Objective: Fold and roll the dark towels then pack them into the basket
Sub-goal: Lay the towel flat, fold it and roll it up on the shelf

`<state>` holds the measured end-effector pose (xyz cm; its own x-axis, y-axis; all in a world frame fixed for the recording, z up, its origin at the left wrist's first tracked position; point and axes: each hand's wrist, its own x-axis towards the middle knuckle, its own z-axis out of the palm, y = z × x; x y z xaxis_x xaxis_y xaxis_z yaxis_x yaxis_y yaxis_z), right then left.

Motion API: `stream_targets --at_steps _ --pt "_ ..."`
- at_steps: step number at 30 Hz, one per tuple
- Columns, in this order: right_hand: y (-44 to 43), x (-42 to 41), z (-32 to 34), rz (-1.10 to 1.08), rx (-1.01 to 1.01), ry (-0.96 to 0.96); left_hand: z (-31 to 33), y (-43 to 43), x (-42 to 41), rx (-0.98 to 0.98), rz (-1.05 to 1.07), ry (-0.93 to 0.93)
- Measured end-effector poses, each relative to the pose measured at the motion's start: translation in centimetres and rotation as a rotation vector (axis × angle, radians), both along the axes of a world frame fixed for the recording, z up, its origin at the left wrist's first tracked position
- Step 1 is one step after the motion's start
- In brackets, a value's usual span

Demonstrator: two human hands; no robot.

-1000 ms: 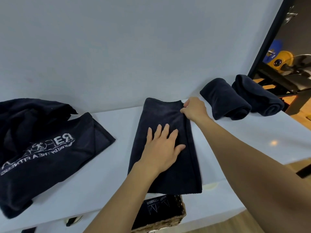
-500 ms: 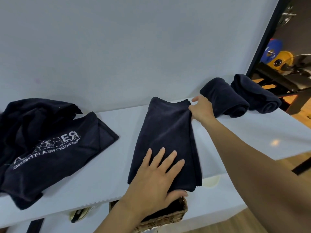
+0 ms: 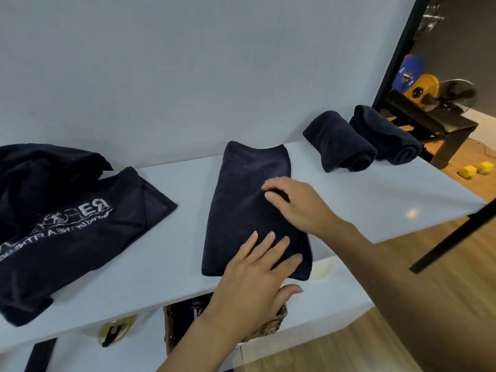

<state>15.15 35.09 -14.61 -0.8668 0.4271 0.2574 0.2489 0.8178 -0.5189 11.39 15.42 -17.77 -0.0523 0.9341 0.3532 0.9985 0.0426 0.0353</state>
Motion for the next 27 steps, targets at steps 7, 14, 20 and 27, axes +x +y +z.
stream_targets --at_steps 7,14,20,27 --pt "-5.6 8.8 -2.5 0.178 0.352 -0.281 -0.8 -5.7 -6.7 -0.1 0.094 0.046" --pt "-5.7 10.2 -3.3 0.17 0.58 0.034 -1.3 -6.6 -5.5 0.108 0.015 -0.025" --pt "-4.5 11.5 -0.8 0.129 0.155 -0.024 -1.1 -6.5 -4.7 0.182 -0.045 0.076" --pt "-2.7 10.5 1.2 0.037 -0.417 -0.103 3.6 -5.3 -4.6 0.144 0.196 -0.544"
